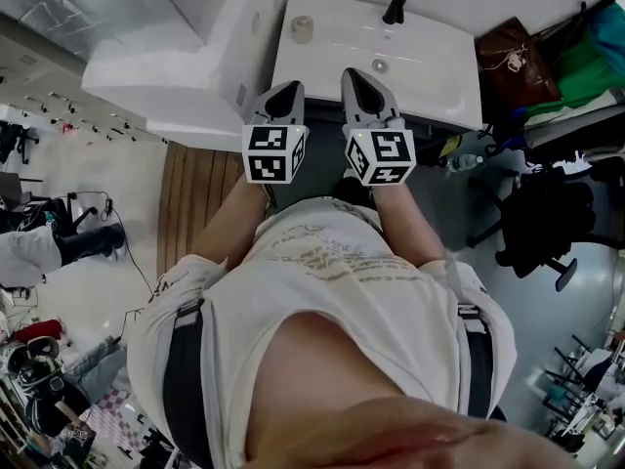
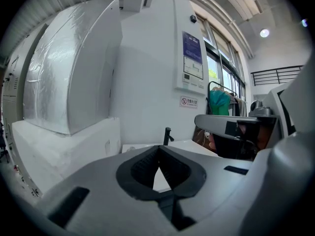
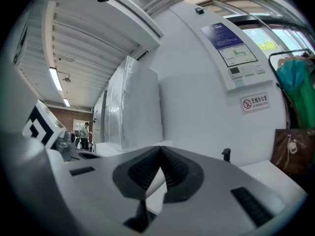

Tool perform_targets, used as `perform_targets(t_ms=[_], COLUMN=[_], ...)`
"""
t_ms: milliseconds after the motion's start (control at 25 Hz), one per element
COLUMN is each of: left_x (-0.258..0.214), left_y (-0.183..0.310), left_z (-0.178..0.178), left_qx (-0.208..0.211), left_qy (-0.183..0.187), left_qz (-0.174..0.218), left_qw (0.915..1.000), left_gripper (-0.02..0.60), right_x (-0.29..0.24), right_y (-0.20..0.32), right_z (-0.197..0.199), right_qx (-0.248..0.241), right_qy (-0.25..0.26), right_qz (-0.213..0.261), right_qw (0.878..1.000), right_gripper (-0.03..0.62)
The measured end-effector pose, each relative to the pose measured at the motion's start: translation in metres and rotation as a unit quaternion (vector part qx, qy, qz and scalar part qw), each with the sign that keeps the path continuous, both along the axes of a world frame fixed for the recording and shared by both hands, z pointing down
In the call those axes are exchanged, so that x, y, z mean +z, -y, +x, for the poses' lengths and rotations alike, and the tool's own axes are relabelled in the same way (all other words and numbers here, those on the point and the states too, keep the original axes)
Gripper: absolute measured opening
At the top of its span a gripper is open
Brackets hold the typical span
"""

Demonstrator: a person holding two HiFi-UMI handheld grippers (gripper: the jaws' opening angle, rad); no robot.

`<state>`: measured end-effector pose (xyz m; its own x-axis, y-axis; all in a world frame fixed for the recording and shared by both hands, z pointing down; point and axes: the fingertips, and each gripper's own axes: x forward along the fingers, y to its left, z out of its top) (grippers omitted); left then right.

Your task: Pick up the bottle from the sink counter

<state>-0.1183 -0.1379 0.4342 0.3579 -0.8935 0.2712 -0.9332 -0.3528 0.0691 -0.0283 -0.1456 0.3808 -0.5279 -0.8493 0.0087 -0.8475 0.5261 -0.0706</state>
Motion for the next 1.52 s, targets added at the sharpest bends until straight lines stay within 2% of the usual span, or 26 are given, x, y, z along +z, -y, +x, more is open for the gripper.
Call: perform_targets(t_ms=[720, 1240, 1520], left_x=[0.014, 0.009, 0.009], left_y=[0.059, 0.145, 0.19], left_z=[-0.011, -0.015, -0.006], left_qx=[-0.028, -0.068, -0.092], left_qy=[0.001, 0.006, 0.015], left_qz=[-0.012, -0.011, -0.021], left_qw=[0.9995, 0.9976, 0.9954], left_gripper=[0.021, 0.021, 0.021], right_x=[0.016, 0.009, 0.009], right_y=[0.066, 0.155, 0.206], right_z=[-0.019, -0.024, -0.014], right_qx=[-0.037, -0.08, -0.101], right_qy=[-0.006, -0.004, -0.001], right_qz=[-0.012, -0.007, -0.017], right_qw=[0.999, 0.997, 0.995], right_gripper=[0.025, 0.024, 0.025])
